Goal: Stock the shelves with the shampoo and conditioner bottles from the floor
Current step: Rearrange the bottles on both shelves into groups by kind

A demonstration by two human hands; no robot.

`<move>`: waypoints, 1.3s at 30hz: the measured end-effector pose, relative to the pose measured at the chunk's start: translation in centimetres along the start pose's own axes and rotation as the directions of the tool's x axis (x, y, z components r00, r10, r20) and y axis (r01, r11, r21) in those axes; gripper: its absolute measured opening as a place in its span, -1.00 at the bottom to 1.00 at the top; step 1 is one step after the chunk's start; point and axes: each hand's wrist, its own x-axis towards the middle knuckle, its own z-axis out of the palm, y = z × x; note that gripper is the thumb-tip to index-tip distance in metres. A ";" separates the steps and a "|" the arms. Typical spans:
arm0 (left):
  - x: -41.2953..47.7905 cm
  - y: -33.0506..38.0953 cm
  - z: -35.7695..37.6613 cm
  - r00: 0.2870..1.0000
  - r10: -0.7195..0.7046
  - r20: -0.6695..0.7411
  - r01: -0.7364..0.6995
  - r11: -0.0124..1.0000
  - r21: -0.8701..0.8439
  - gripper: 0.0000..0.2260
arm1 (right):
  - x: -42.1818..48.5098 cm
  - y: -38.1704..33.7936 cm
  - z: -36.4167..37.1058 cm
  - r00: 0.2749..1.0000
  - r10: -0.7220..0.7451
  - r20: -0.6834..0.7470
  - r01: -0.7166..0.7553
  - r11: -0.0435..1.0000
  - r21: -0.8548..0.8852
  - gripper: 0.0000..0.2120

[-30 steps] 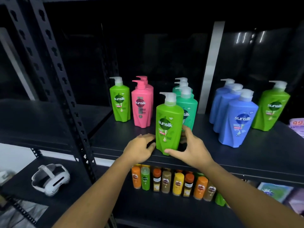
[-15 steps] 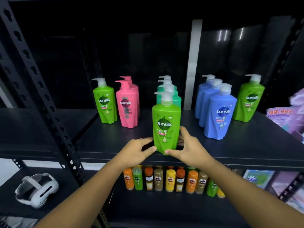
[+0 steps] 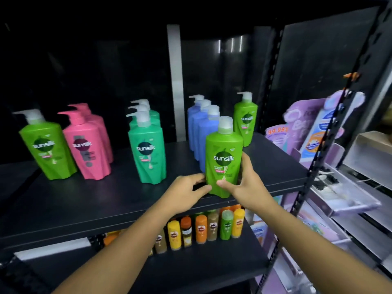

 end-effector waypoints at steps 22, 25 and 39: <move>9.8 4.2 8.5 0.956 -0.110 0.271 0.018 0.946 0.323 -0.49 | 12.1 11.5 -10.7 0.983 0.184 -0.026 -0.184 0.983 0.012 -0.46; 9.6 4.6 8.5 0.957 -0.120 0.265 0.016 0.932 0.362 -0.48 | 13.5 12.5 -10.8 0.985 0.171 -0.023 -0.170 0.984 0.044 -0.48; 8.9 6.2 8.6 0.955 -0.194 0.226 0.087 0.908 0.410 -0.46 | 13.8 14.5 -10.3 0.994 0.064 -0.094 -0.064 0.998 0.009 -0.52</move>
